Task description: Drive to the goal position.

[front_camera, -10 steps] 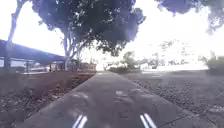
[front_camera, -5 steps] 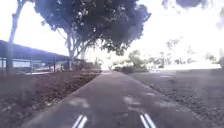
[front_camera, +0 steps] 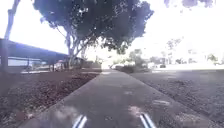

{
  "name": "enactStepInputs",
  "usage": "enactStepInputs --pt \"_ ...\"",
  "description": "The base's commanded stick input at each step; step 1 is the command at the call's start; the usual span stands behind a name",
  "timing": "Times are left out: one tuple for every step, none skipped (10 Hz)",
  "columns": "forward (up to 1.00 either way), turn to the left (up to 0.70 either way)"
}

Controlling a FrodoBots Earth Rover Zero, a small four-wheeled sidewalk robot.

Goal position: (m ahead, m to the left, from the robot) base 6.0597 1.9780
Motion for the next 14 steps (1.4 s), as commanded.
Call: enactStepInputs --pt "1.00 0.00" --pt "1.00 0.00" --pt "1.00 0.00" --pt "1.00 0.00" --pt "1.00 0.00" --pt "1.00 0.00" --pt "1.00 0.00" --pt "1.00 0.00" --pt "1.00 0.00" --pt "1.00 0.00" --pt "1.00 0.00" --pt "1.00 0.00" --pt "1.00 0.00" --pt "1.00 0.00"
